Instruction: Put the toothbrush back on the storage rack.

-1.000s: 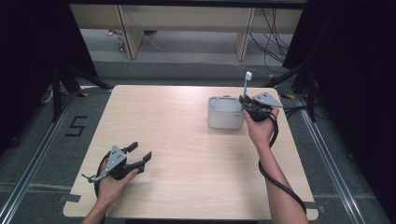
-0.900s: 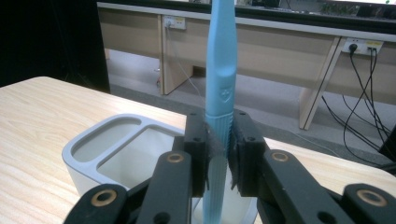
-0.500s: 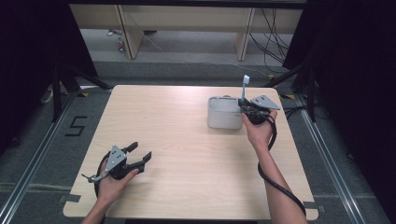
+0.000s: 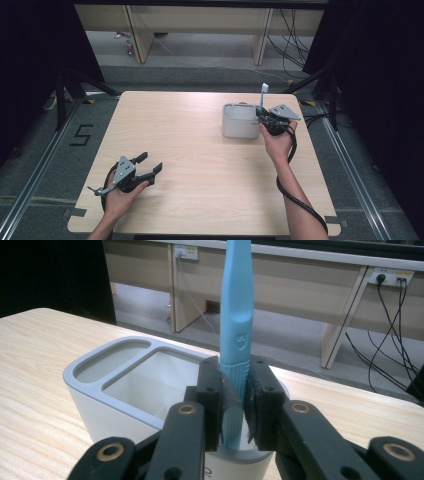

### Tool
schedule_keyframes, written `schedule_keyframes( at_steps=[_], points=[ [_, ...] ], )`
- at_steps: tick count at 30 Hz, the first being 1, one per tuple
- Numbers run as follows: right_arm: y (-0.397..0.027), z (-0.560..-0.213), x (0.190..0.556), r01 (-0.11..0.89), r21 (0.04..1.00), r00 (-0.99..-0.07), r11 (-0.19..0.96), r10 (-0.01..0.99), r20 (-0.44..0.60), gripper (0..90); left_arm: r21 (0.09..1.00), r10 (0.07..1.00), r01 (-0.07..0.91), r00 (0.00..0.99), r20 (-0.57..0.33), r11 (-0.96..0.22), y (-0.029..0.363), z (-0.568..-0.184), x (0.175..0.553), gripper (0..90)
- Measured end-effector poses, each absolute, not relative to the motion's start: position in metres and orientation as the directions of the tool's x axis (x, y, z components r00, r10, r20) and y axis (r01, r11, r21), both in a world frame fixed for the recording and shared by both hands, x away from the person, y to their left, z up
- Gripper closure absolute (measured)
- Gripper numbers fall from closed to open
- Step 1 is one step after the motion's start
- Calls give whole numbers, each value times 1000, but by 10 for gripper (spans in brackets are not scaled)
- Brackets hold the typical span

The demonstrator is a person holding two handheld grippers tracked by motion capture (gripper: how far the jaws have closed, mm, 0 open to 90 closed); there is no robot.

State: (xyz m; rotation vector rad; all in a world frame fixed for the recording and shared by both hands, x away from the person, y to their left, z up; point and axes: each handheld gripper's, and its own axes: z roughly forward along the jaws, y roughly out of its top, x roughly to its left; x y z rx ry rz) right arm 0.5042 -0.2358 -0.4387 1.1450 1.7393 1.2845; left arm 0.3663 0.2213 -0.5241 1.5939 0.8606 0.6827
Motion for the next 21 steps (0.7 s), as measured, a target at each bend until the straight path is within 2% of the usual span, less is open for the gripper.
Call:
schedule_keyframes(
  at_steps=[21],
  points=[
    [-238, -445, 504, 266, 955, -369, 133, 929, -27, 786, 982, 824, 167, 566, -23, -87, 221, -524, 366, 280]
  ],
)
